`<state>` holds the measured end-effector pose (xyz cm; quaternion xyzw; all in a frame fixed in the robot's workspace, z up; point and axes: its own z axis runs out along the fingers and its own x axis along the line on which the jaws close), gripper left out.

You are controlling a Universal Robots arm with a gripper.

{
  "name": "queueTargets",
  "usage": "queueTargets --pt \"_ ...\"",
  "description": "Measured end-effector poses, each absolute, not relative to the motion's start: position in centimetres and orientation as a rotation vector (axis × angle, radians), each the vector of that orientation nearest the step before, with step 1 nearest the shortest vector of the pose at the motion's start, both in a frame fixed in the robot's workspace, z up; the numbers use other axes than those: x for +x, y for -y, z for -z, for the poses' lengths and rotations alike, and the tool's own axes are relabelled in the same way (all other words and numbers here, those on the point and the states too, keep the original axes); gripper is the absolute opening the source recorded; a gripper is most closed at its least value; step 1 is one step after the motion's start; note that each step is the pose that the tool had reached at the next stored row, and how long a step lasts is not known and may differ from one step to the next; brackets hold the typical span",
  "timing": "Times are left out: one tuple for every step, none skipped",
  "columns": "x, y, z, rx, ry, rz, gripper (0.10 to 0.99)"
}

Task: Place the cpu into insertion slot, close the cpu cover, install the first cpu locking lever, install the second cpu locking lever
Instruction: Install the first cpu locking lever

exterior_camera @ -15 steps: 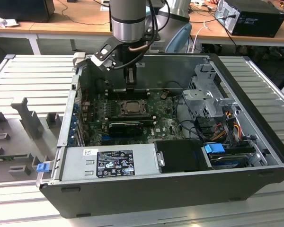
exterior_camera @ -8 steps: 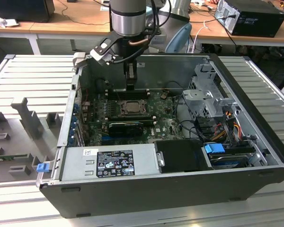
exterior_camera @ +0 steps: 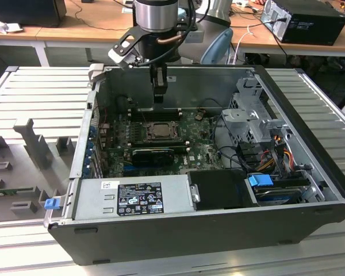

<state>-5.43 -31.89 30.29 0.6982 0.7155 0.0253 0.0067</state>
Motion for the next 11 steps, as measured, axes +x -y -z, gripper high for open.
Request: queueTargets --pt "-5.43 31.89 -30.29 2.158 -2.264 -0.079 0.106" --pt "-5.44 31.89 -30.29 2.139 -2.283 -0.079 0.106" --pt "-5.44 31.90 -30.26 2.118 -2.303 -0.080 0.106" --pt "-5.44 31.90 -30.24 2.099 -2.320 -0.080 0.106" --pt "-5.44 31.90 -30.22 2.084 -2.335 -0.080 0.106" --pt "-5.44 31.90 -30.18 2.065 -2.352 -0.080 0.106" --pt "-5.44 31.90 -30.16 2.052 -2.364 -0.080 0.106" --pt "-5.44 31.90 -30.14 2.036 -2.378 -0.080 0.106" --pt "-5.44 31.90 -30.14 2.025 -2.387 -0.080 0.106" --pt "-5.44 31.90 -30.13 2.015 -2.397 -0.080 0.106" --pt "-5.44 31.90 -30.12 1.999 -2.410 -0.080 0.106"
